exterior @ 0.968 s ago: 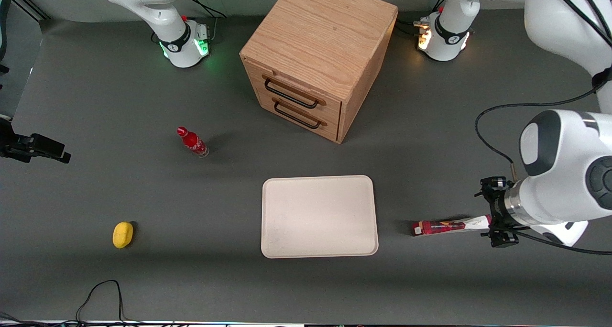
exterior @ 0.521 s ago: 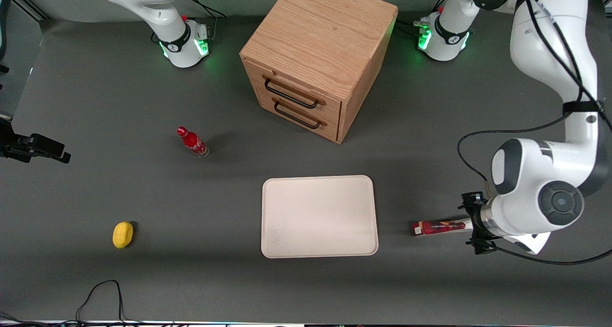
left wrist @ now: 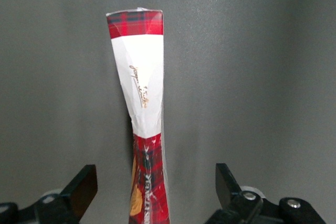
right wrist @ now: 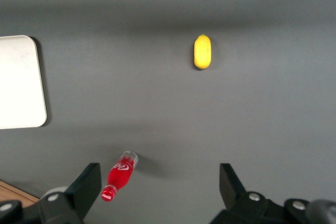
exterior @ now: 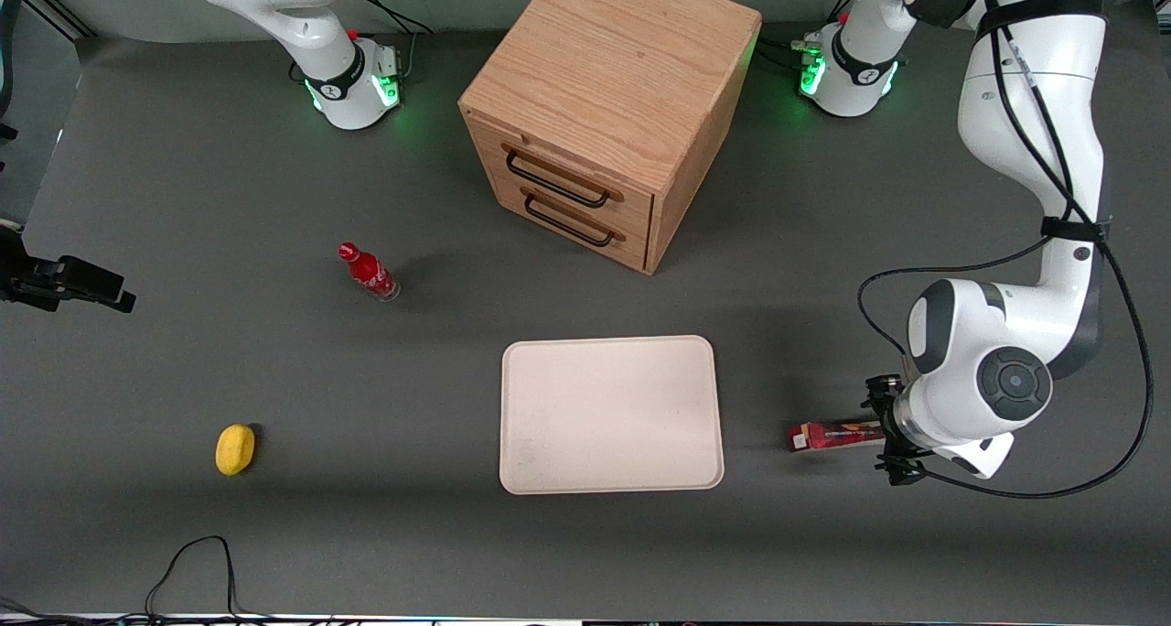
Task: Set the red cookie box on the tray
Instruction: 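Close the left gripper on the red cookie box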
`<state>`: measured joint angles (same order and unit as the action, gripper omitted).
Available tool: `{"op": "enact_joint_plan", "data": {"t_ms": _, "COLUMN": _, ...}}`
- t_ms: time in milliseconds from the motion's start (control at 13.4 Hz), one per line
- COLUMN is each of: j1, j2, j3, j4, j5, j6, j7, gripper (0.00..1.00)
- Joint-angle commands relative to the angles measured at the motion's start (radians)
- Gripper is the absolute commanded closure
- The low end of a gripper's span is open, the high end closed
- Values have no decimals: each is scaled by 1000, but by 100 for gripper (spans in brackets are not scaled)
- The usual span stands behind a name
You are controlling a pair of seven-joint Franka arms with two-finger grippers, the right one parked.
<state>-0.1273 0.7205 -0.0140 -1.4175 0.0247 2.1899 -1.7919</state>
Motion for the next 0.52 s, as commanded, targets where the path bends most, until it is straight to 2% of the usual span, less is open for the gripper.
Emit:
{"op": "enact_joint_plan", "data": {"t_ms": 0, "j1": -3, "j2": -24, "j3": 11, "j4": -73, "j5": 18, "j6": 71, "j7": -27, "gripper": 0}}
{"op": "enact_joint_plan", "data": {"t_ms": 298, "j1": -5, "j2": -9, "j3": 20, "j4": -74, "j5": 18, "j6": 80, "j7": -26, "gripper": 0}}
{"op": "enact_joint_plan", "data": {"t_ms": 372, "j1": -5, "j2": -9, "j3": 20, "j4": -74, "j5": 18, "j6": 80, "j7": -26, "gripper": 8}}
{"op": "enact_joint_plan", "data": {"t_ms": 447, "j1": -5, "j2": -9, "j3": 19, "j4": -74, "j5": 20, "j6": 80, "j7": -26, "gripper": 32}}
